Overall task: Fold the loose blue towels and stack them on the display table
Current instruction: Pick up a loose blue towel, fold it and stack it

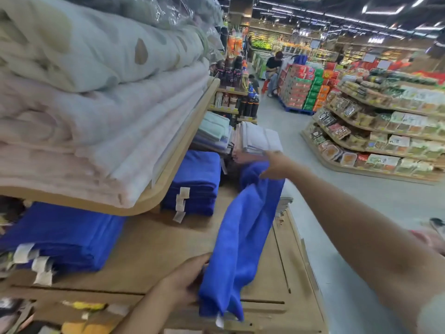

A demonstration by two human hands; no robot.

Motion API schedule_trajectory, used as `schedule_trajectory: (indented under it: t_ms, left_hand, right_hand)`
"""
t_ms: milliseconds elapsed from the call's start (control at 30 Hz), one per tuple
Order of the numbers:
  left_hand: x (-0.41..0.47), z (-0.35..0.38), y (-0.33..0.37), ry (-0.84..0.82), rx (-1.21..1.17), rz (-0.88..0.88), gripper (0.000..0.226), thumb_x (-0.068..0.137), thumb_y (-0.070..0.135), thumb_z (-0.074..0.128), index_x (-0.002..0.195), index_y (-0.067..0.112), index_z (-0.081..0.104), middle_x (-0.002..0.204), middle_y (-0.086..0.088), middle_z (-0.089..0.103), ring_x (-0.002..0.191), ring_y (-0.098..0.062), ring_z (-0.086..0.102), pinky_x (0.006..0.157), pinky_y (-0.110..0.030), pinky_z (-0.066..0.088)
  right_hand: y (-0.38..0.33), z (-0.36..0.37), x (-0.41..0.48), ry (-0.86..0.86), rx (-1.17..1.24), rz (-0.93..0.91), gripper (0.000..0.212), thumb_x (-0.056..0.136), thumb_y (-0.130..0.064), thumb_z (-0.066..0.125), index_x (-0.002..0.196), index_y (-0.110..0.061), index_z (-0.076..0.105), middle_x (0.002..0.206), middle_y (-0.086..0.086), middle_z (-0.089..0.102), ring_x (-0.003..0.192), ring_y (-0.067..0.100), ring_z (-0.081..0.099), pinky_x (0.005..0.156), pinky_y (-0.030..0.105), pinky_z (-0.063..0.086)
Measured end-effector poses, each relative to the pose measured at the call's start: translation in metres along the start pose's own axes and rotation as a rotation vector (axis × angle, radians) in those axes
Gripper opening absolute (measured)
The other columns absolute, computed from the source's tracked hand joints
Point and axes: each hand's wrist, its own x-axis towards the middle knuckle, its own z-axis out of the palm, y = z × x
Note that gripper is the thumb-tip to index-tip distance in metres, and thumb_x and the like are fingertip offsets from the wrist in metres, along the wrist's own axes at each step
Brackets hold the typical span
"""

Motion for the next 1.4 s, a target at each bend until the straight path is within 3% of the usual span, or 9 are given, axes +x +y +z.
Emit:
schedule_trajectory:
  t_ms: [133,300,400,600,833,1000,1100,1233,1400]
  left_hand:
    - [-0.004,-0.011,-0.006,-0.051,-0.141,-0.048,0.037,0.088,0.023,0.074,0.112,-0.005,0.07,0.109,-0.022,0.07,0.099,-0.031,0.066,0.102,-0.041,0.051]
    - [-0.009,-0.015,-0.005,-0.148,-0.291,-0.059,0.045,0.082,0.02,0.076,0.117,-0.008,0.068,0.111,-0.023,0.07,0.094,-0.034,0.07,0.096,-0.041,0.052]
    - [-0.016,-0.01,-0.004,-0.254,-0.393,-0.035,0.05,0.058,0.003,0.094,0.1,-0.013,0.073,0.099,-0.027,0.074,0.082,-0.037,0.075,0.065,-0.043,0.062]
    - [-0.011,0.007,-0.01,-0.172,-0.301,0.081,0.042,0.087,0.011,0.068,0.125,-0.007,0.066,0.122,-0.026,0.069,0.101,-0.032,0.073,0.077,-0.04,0.062]
    - [-0.023,-0.003,0.002,-0.01,-0.111,0.215,0.027,0.075,0.008,0.076,0.102,0.007,0.074,0.102,-0.018,0.077,0.083,-0.026,0.077,0.058,-0.031,0.059]
    - [-0.044,-0.046,0.007,0.02,-0.104,0.212,0.045,0.081,0.008,0.074,0.124,0.007,0.064,0.122,-0.017,0.072,0.107,-0.031,0.071,0.073,-0.037,0.062]
    - [-0.055,-0.065,-0.009,0.025,-0.051,0.108,0.047,0.077,0.008,0.075,0.124,0.003,0.068,0.125,-0.019,0.07,0.111,-0.032,0.069,0.079,-0.036,0.06]
    - [-0.06,-0.06,-0.031,0.049,-0.083,-0.087,0.036,0.069,0.008,0.079,0.103,-0.002,0.074,0.111,-0.023,0.073,0.084,-0.03,0.073,0.074,-0.038,0.061]
    - [-0.054,-0.034,-0.035,-0.028,-0.396,-0.092,0.031,0.078,-0.002,0.07,0.108,-0.011,0.069,0.11,-0.027,0.069,0.084,-0.035,0.074,0.077,-0.05,0.062]
  right_hand:
    - [-0.014,0.091,-0.048,-0.366,-0.022,-0.009,0.031,0.092,-0.03,0.056,0.086,-0.007,0.076,0.069,0.005,0.073,0.075,0.029,0.072,0.072,0.035,0.06]
    - [-0.028,0.154,-0.132,-0.817,0.271,0.209,0.042,0.103,-0.031,0.042,0.086,-0.004,0.07,0.069,0.01,0.075,0.055,0.017,0.072,0.05,0.023,0.056]
    - [-0.042,0.178,-0.174,-0.846,0.842,0.328,0.044,0.102,-0.043,0.047,0.105,-0.004,0.069,0.082,0.011,0.078,0.068,0.02,0.074,0.064,0.029,0.062]
    - [-0.075,0.195,-0.203,-0.476,1.945,0.501,0.037,0.093,-0.04,0.061,0.104,-0.009,0.077,0.105,0.014,0.073,0.096,0.03,0.068,0.082,0.041,0.053]
    - [-0.036,0.193,-0.211,-0.119,1.626,0.299,0.02,0.104,-0.027,0.058,0.101,-0.007,0.058,0.093,0.013,0.049,0.076,0.026,0.045,0.065,0.034,0.041]
    - [0.018,0.156,-0.226,0.345,1.717,0.603,0.03,0.073,-0.046,0.064,0.077,-0.019,0.075,0.07,0.001,0.069,0.059,0.02,0.064,0.051,0.027,0.048]
    - [0.051,0.156,-0.231,0.458,1.353,0.631,0.022,0.08,-0.039,0.051,0.07,-0.02,0.055,0.064,-0.004,0.058,0.068,0.022,0.054,0.06,0.035,0.04]
    - [0.047,0.182,-0.243,0.261,0.628,0.481,0.011,0.09,-0.019,0.064,0.099,-0.021,0.057,0.089,-0.008,0.058,0.08,0.019,0.058,0.069,0.036,0.043]
    - [-0.049,0.202,-0.271,0.18,0.615,-0.327,0.041,0.08,-0.05,0.078,0.111,-0.043,0.053,0.106,-0.022,0.055,0.087,0.004,0.06,0.069,0.018,0.049]
